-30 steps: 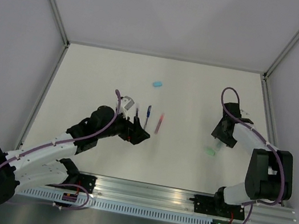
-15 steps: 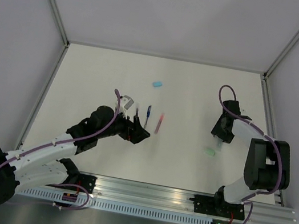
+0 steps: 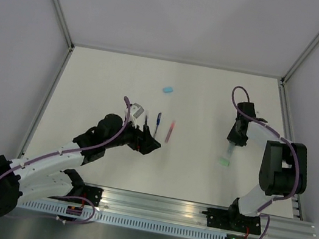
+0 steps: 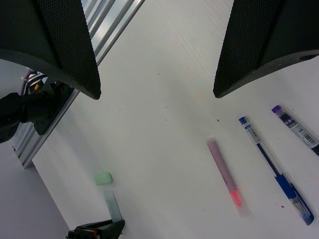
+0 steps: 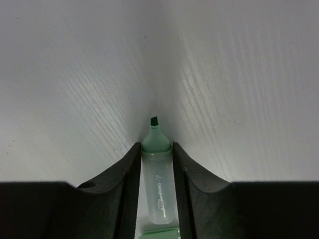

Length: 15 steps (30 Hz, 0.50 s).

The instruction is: Insert the pens into the pen caps

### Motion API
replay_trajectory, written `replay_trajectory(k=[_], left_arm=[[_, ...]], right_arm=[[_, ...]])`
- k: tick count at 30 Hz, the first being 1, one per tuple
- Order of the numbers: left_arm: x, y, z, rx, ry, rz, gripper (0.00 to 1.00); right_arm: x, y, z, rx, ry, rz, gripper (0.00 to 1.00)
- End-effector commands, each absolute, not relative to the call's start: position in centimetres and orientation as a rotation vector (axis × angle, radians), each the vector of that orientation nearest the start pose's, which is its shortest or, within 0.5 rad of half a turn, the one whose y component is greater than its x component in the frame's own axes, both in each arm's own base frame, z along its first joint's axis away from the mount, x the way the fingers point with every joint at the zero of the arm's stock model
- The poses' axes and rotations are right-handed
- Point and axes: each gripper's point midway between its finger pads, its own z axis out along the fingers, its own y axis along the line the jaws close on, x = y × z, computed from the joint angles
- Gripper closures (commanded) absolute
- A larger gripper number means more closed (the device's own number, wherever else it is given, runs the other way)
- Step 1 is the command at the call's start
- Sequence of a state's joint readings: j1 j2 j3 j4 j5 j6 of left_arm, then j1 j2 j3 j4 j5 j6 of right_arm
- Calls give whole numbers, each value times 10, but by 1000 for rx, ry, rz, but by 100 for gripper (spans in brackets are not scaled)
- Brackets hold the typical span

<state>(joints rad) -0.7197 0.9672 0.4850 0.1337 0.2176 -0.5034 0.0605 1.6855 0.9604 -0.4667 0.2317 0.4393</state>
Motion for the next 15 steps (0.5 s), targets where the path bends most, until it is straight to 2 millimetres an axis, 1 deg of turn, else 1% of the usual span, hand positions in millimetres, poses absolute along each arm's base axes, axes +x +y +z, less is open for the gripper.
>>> replay_trajectory(k=[1,4,7,9,15], left_arm=[[212,-267,159,413,1971,-1027,4],[212,-269,159,419,1978,-1039,4],[210,-271,157,430,1983,-1050,4],[210,-270,158,433,1979,-1044,4],[209,-266,164,430,1958,-1034,3]], right_arm=[[309,-2,-10,542,2761,-185,62],[300,1,-14,571,2787,-170,60],[297,0,-11,594,2793,-181,58],[297,1,-9,600,2792,-176,55],[294,0,-6,570,2823,-191,55]])
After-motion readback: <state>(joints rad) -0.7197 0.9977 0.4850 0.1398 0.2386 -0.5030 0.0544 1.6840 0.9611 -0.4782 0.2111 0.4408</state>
